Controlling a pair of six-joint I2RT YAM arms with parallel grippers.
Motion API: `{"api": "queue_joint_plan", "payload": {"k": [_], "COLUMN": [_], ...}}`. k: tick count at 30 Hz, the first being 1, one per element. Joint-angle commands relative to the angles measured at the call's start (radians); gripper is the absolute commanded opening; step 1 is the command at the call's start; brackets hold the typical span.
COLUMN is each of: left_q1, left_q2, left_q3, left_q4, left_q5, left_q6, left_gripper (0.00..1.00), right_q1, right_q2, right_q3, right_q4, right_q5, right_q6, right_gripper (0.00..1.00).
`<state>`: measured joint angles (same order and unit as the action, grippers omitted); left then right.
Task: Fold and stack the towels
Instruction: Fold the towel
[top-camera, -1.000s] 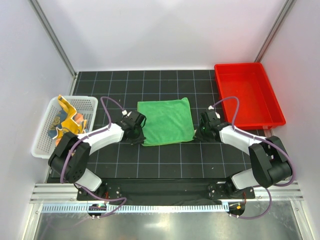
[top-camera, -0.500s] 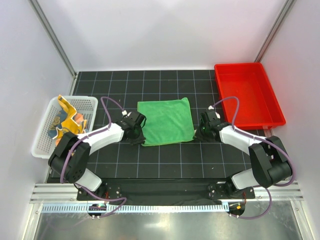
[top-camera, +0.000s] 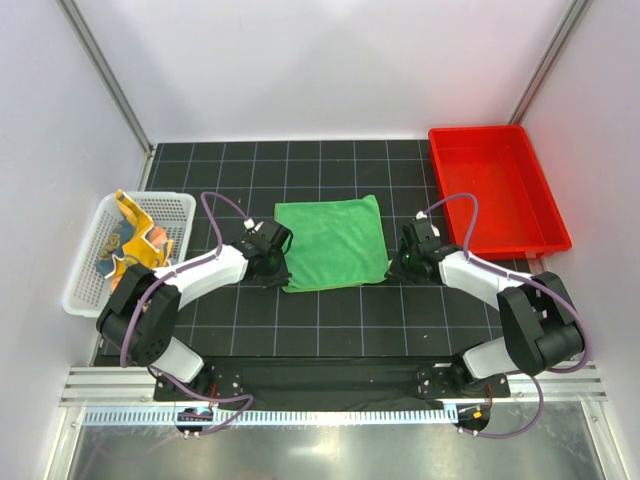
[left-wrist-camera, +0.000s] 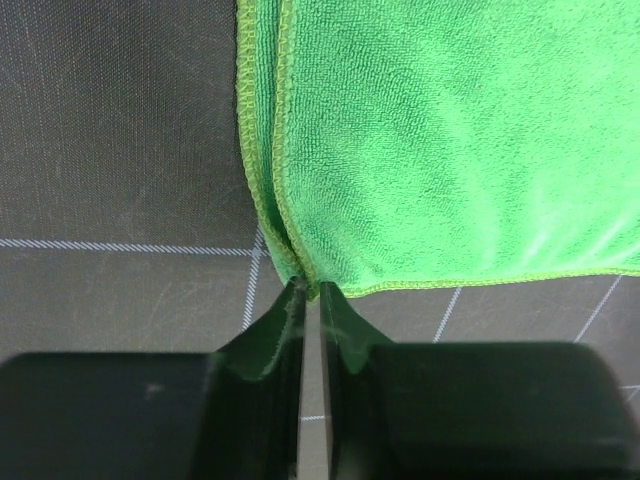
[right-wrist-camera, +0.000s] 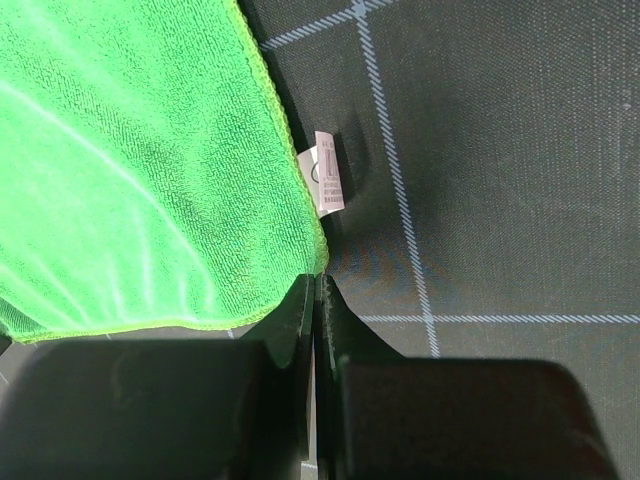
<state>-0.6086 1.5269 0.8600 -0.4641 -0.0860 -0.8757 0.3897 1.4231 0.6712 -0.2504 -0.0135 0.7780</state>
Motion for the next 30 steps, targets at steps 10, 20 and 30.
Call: {"api": "queue_joint_plan", "payload": {"k": [10, 20, 30], "left_q1": [-0.005, -0.005, -0.003], "left_q2": [0.001, -0.059, -0.119], "left_q3": [0.034, 0.178, -0.015], "left_q4": [0.001, -0.191, -0.125], "left_q5": [-0.017, -0.083, -0.071], "left_q6": [0.009, 0.05, 0.031], "left_gripper": [0.0, 0.0, 0.0], "right_q1": [0.0, 0.0, 0.001], "right_q2": [-0.013, -0.021, -0.036], "right_q3": [0.027, 0.157, -0.044], "right_q4": [0.033, -0.067, 0.051], "right_q5": [-0.011, -0.055, -0.103], "right_q6": [-0.013, -0.063, -0.049], "right_gripper": [0.01, 0.01, 0.01]}}
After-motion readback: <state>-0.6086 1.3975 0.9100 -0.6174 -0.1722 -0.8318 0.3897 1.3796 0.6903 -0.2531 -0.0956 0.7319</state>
